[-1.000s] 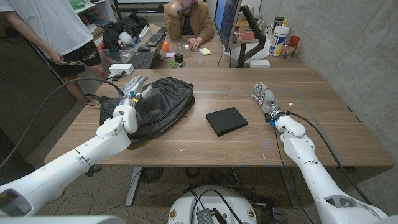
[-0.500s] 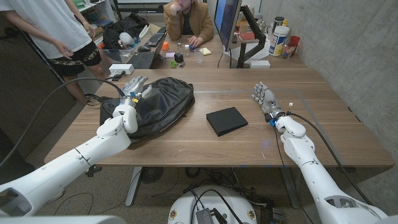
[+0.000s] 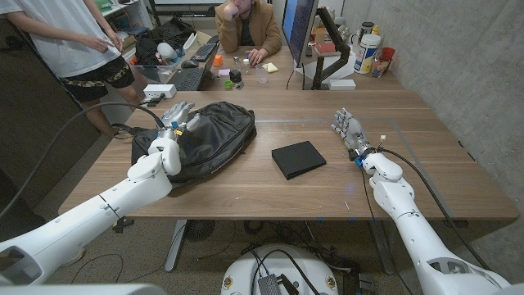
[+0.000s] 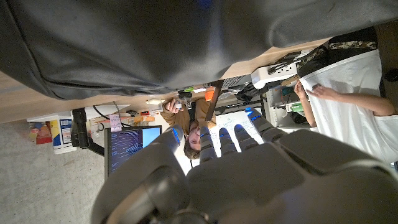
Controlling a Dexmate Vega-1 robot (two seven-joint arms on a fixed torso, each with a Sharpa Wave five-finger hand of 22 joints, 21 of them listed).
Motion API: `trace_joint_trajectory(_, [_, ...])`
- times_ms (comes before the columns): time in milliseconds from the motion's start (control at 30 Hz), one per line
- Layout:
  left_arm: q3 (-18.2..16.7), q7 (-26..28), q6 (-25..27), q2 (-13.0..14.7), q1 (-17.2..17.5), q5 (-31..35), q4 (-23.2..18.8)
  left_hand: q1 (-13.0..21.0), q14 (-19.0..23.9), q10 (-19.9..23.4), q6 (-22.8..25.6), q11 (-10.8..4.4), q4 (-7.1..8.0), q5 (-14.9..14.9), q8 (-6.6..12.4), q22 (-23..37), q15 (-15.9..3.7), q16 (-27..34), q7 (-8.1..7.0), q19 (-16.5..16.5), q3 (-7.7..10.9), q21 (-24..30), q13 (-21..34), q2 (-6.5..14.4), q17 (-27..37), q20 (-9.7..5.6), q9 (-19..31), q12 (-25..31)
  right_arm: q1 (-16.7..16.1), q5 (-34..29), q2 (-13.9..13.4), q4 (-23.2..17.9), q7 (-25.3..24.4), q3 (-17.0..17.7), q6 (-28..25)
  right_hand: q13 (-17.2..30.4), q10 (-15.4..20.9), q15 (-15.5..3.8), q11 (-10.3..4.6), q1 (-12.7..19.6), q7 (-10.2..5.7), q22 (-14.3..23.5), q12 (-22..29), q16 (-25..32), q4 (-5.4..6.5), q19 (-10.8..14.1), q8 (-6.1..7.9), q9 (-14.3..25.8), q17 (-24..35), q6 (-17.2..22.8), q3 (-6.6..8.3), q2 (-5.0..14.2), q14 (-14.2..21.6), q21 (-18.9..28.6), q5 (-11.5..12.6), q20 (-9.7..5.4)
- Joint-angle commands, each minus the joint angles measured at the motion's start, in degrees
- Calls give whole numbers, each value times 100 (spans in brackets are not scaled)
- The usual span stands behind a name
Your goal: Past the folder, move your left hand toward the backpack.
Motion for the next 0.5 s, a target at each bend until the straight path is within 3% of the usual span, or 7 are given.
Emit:
trace_joint_trajectory(33, [46,-81,41,22,-38,-2,10,60,-31,-42,-21,-26,11,0,-11,28,13,16,-18,-17,-11,-37,19,20,17,5,21,-8,-9,-2,3,-9,-6,-2,-4,14,57,54,17,37,-10,17,39,19,6,51,28,11,13,54,-31,347,-24,-18,24,-271])
trace_joint_trajectory(500, [68,-142,114,50,-39,-11,-35,54,-51,-52,-24,-13,18,-2,-11,29,10,11,-19,-16,-26,-44,19,11,18,6,21,-7,-29,1,-11,-34,2,3,-11,14,55,54,17,39,-12,18,38,19,5,55,28,11,13,55,-32,347,-23,-28,24,-269])
